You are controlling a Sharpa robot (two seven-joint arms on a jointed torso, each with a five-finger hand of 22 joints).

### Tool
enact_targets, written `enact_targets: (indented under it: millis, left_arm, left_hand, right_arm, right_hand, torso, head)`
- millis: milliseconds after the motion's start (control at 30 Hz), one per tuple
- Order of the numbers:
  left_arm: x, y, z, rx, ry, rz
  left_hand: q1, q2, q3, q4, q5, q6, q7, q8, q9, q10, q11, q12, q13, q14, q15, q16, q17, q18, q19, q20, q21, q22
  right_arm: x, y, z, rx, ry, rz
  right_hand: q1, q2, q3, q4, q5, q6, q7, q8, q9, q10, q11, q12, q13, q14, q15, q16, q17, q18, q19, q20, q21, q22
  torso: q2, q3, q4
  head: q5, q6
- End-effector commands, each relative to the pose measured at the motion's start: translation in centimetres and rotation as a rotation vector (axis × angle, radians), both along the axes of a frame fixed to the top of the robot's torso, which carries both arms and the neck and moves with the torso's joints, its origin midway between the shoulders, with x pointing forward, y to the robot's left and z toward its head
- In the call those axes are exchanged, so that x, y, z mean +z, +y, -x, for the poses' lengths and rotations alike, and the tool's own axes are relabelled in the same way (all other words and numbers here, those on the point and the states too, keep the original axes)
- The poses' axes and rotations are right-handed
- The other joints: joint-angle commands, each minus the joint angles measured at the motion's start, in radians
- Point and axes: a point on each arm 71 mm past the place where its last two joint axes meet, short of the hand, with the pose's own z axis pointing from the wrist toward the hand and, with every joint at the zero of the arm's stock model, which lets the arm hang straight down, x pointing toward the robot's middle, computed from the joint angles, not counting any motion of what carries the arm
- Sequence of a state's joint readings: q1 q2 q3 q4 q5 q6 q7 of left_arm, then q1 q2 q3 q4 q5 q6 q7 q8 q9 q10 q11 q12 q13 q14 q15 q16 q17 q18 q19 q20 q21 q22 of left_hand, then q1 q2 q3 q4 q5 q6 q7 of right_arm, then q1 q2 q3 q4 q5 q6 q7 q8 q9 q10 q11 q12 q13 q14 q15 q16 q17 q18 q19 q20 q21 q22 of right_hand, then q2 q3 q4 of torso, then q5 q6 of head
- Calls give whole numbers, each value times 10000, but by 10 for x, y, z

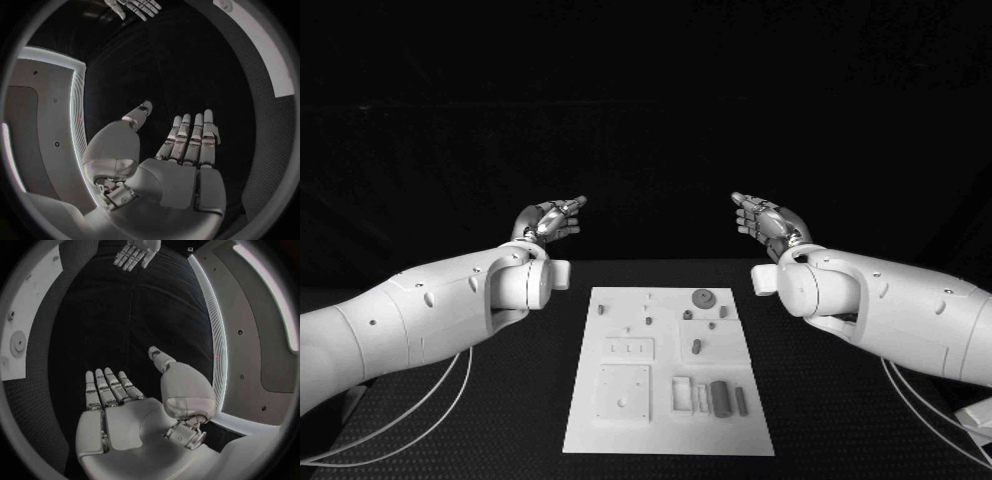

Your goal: Assemble the parts on the task board

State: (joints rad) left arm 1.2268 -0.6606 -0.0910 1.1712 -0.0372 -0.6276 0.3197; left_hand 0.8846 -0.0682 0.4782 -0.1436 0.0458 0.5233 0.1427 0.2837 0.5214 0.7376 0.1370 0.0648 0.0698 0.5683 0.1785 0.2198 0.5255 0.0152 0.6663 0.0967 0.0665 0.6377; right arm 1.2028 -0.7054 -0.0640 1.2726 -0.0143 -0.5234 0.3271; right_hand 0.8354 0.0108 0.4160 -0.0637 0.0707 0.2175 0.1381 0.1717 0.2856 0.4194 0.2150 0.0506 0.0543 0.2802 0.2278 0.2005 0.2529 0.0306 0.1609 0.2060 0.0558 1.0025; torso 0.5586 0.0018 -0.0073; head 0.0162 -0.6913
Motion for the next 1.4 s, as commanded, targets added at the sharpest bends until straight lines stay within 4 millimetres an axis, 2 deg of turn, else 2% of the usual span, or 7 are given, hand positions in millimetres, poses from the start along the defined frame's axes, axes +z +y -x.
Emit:
enact_targets:
  millis: [33,233,400,433,533,1033,1400]
  left_arm:
    - [1,1,-13,-876,1003,-227]
    - [10,12,-27,-798,1241,-552]
    - [11,14,-29,-786,1273,-595]
    - [11,9,-31,-1131,1173,-568]
    - [11,9,-30,-1148,1089,-588]
    - [12,6,-17,-2500,1002,-915]
    - [27,-12,16,-3940,729,-559]
  left_hand:
    - [69,2,43,5,34,46,5,29,38,63,7,60,8,46,11,30,38,-152,69,4,24,43]
    - [60,4,42,16,34,63,13,37,40,63,9,56,7,45,11,32,38,-152,71,3,25,39]
    - [74,36,59,36,33,200,71,102,58,155,46,85,26,134,25,91,58,-152,125,-25,50,30]
    - [96,56,73,33,36,287,110,144,71,290,77,146,55,226,26,145,79,-147,187,-50,77,36]
    - [272,96,151,-63,40,587,248,273,101,777,196,359,142,869,31,497,215,27,728,-167,332,129]
    - [1721,321,498,-1169,47,3131,220,1165,275,4096,-278,1735,954,4201,-912,2258,1315,608,3269,-911,1654,810]
    - [1705,233,461,-1274,49,3267,201,989,165,4178,-278,1543,1026,4189,-909,2140,1474,491,3269,-1006,1613,848]
  right_arm:
    - [-1,5,-10,1960,1161,-47]
    - [8,-5,-25,2499,1608,258]
    - [12,-8,-30,2667,1757,370]
    - [19,-24,-39,2492,204,3643]
    - [21,-25,-42,2470,-205,4674]
    - [22,-21,-50,3231,-1755,9155]
    - [19,-5,-35,4639,-2396,12212]
  right_hand:
    - [432,36,130,-109,85,286,940,226,266,483,65,131,59,380,69,272,277,202,120,148,136,666]
    - [629,72,115,-323,88,482,987,424,458,1060,119,220,114,940,111,677,645,230,459,178,289,1518]
    - [1244,-12,377,-1048,95,1858,1126,1400,1445,2451,239,583,265,2122,311,1359,1063,559,1754,138,678,3230]
    - [1433,-54,482,-1250,97,2152,1171,1558,1522,2753,284,704,307,2474,420,1530,1128,676,2062,101,760,3219]
    - [1740,-157,688,-1697,95,2740,1095,1799,1557,3349,216,866,344,3084,323,1765,1200,909,2707,79,834,3136]
    - [2983,-586,1682,-2258,100,5446,617,2420,1666,6265,-517,1375,537,7389,-1502,3454,2408,2303,7011,-169,1904,3046]
    - [3138,-879,1597,-2272,90,5974,499,2078,1556,6937,-902,951,441,9579,-2156,4950,3646,2312,9499,-1154,3153,3320]
  torso:
    - [6,2,-5]
    - [6,2,-5]
    - [6,2,-5]
    - [85,-2,46]
    - [87,-6,43]
    - [165,16,86]
    - [677,151,335]
  head:
    - [1,-6]
    - [1,-6]
    - [1,-6]
    - [66,55]
    - [55,48]
    - [3,124]
    - [-316,330]
